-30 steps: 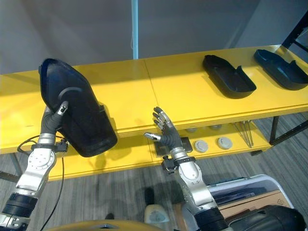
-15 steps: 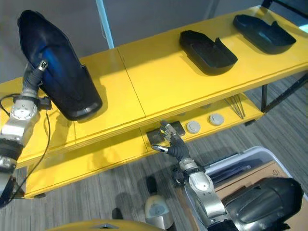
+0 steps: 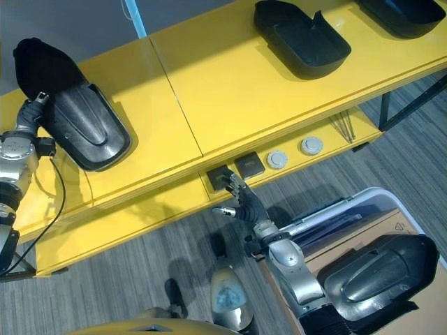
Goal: Move parts from the plastic box to the shelf.
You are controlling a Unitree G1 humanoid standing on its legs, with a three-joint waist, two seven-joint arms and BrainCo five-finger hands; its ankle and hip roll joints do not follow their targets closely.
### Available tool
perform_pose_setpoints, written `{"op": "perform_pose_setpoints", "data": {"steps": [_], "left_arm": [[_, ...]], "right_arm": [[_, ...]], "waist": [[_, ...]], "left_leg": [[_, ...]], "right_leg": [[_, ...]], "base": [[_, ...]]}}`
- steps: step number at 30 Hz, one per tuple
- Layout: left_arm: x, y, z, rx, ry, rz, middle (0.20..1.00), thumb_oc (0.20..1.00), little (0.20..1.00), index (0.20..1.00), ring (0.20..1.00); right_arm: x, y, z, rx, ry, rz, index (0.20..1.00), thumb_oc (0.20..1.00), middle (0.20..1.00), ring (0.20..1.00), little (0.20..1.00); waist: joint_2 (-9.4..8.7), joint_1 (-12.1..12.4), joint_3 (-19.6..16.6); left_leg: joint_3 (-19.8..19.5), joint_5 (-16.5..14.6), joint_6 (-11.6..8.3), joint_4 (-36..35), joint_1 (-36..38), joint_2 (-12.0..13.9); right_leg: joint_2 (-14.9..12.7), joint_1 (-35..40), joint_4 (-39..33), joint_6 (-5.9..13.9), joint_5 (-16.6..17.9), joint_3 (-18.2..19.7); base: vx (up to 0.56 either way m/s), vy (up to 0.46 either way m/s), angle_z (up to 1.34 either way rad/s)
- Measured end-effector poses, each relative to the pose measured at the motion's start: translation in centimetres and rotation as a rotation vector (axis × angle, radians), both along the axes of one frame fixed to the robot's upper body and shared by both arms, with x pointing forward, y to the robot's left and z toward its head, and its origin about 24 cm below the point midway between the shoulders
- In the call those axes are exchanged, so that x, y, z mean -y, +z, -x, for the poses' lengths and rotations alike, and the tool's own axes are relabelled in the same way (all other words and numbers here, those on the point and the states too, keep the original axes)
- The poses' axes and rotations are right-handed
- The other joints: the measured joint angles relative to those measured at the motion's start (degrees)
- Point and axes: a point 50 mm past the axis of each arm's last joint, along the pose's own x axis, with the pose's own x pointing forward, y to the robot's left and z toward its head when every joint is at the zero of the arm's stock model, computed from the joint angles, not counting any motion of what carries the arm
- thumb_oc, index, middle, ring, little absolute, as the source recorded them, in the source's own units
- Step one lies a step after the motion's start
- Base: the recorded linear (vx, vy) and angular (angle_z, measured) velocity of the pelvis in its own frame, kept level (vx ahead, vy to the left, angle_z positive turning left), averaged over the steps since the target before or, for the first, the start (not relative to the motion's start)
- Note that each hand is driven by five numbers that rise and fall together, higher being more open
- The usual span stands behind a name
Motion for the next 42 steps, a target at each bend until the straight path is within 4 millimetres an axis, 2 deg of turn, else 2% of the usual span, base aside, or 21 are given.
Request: {"op": "perform_pose_setpoints", "data": {"steps": [6, 11, 17, 18, 19, 20, 29, 36, 37, 42], "left_arm": [[-1.8, 1.3, 0.5, -0.067, 0.045, -0.224, 0.2, 0.2, 0.2, 0.2, 0.2], [-2.0, 2.6, 0.4, -0.109, 0.047, -0.437, 0.2, 0.2, 0.2, 0.2, 0.2], [-1.9, 2.5, 0.4, -0.133, 0.064, -0.534, 0.2, 0.2, 0.2, 0.2, 0.2], [-1.7, 2.3, 0.3, -0.135, 0.065, -0.539, 0.504, 0.504, 0.504, 0.504, 0.504], [-1.5, 2.1, 0.2, -0.138, 0.064, -0.536, 0.614, 0.614, 0.614, 0.614, 0.614], [-1.5, 2.1, 0.2, -0.137, 0.068, -0.535, 1.0, 1.0, 1.0, 1.0, 1.0], [-0.7, 1.7, -0.2, -0.106, 0.109, -0.491, 1.0, 1.0, 1.0, 1.0, 1.0], [1.3, 1.7, -1.0, -0.026, 0.103, -0.441, 1.0, 1.0, 1.0, 1.0, 1.0], [1.6, 2.5, -1.1, 0.033, 0.115, -0.399, 1.0, 1.0, 1.0, 1.0, 1.0], [2.0, 3.4, -1.1, 0.095, 0.139, -0.399, 1.0, 1.0, 1.0, 1.0, 1.0]], "right_arm": [[0.0, -0.1, 0.1, -0.001, 0.003, 0.007, 1.0, 1.0, 1.0, 1.0, 1.0], [0.0, -0.1, 0.2, 0.0, 0.006, 0.004, 1.0, 1.0, 1.0, 1.0, 1.0], [0.0, -0.2, 0.4, 0.002, 0.005, -0.001, 1.0, 1.0, 1.0, 1.0, 1.0], [0.0, -0.2, 0.5, 0.0, 0.004, -0.001, 1.0, 1.0, 1.0, 1.0, 1.0], [0.0, -0.3, 0.5, -0.001, 0.004, -0.001, 1.0, 1.0, 1.0, 1.0, 1.0], [0.0, -0.3, 0.5, -0.001, 0.004, -0.001, 1.0, 1.0, 1.0, 1.0, 1.0], [0.1, -0.4, 0.6, -0.005, -0.001, 0.0, 1.0, 1.0, 1.0, 1.0, 1.0], [0.1, -0.4, 0.6, -0.006, -0.004, 0.001, 1.0, 1.0, 1.0, 1.0, 1.0], [0.1, -0.2, 0.5, 0.002, -0.003, 0.001, 1.0, 1.0, 1.0, 1.0, 1.0], [0.2, -0.1, 0.3, 0.009, -0.004, 0.003, 1.0, 1.0, 1.0, 1.0, 1.0]], "waist": [[-0.68, 0.13, 0.72], [-1.29, 0.51, 1.47], [-1.59, 0.32, 2.63], [-1.6, 0.33, 2.65], [-1.6, 0.35, 2.65], [-1.61, 0.39, 2.66], [-1.64, 0.47, 2.66], [-1.67, 0.64, 2.65], [-1.77, 0.68, 2.59], [-1.89, 1.12, 2.11]], "left_leg": [[-0.14, 0.0, -0.01, -0.01, -0.04, 0.01], [-0.18, 0.04, -0.06, -0.01, -0.12, 0.0], [-0.24, 0.04, -0.06, 0.0, -0.17, -0.03], [-0.27, 0.04, -0.06, 0.0, -0.18, 0.0], [-0.27, 0.03, -0.06, 0.0, -0.17, -0.01], [-0.26, 0.03, -0.06, 0.0, -0.19, -0.02], [-0.17, 0.04, -0.06, 0.0, 0.31, -0.01], [-0.26, 0.01, -0.06, -0.01, 1.8, 0.03], [-0.33, 0.02, -0.06, -0.01, 2.28, 0.05], [-0.83, -0.04, -0.09, -0.01, 4.45, 0.21]], "right_leg": [[-0.04, 0.05, 0.01, -0.01, 0.01, -0.14], [-0.1, 0.07, 0.17, -0.06, 0.06, -0.4], [-0.17, 0.05, 0.33, -0.08, 0.08, -0.55], [-0.15, 0.06, 0.35, -0.25, 0.21, -0.64], [-0.17, 0.06, 0.35, -0.3, 0.25, -0.65], [-0.17, 0.06, 0.36, -0.43, 0.35, -0.65], [-0.11, 0.42, 0.36, -0.45, 0.39, -0.45], [-0.13, 2.08, 0.35, -0.1, 0.06, -0.64], [-0.17, 2.54, 0.35, -0.06, 0.04, -0.66], [-0.16, 5.06, 0.37, -0.23, -0.3, -1.26]], "base": [[0.0, 0.0, 0.0], [0.0, 0.0, 0.0], [0.0, 0.0, 0.0], [0.0, 0.0, 0.0], [0.0, 0.0, 0.0], [0.0, 0.0, 0.0], [0.0, 0.0, 0.0], [0.0, 0.0, 0.0], [0.0, 0.0, 0.0], [0.01, -0.008, 0.06]]}}
